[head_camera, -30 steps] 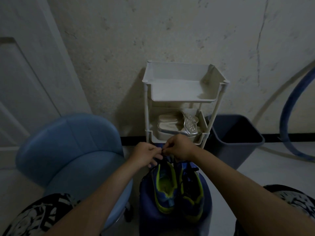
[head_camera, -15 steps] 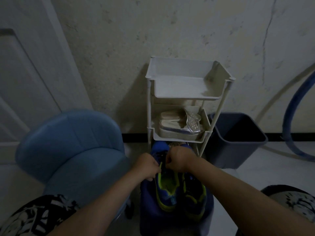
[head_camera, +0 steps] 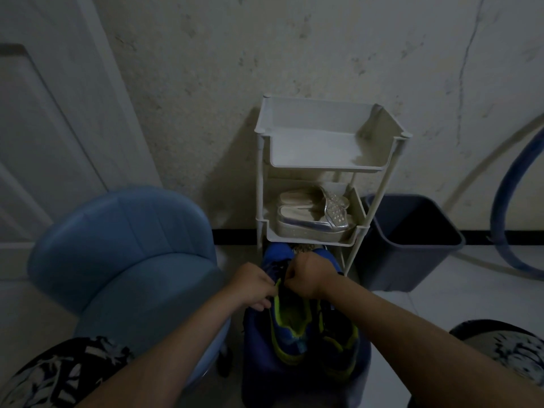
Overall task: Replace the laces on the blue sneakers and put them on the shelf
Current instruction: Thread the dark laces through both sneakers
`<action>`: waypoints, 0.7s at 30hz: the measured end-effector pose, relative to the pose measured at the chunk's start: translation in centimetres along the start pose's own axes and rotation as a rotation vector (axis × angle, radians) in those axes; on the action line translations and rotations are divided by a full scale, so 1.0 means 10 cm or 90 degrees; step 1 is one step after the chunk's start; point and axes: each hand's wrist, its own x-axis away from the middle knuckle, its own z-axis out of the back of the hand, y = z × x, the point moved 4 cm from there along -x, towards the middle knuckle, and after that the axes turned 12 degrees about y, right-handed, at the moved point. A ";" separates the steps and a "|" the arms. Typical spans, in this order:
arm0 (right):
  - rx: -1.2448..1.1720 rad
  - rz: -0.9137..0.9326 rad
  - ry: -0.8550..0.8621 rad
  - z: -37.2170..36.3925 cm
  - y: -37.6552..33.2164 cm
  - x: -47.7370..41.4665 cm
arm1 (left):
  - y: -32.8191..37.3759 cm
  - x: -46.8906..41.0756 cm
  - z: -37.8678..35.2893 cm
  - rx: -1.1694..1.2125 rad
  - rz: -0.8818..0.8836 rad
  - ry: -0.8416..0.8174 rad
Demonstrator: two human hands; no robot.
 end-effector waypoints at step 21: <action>0.013 0.017 -0.020 -0.06 -0.07 0.02 | -0.05 -0.06 0.01 -0.002 -0.043 -0.011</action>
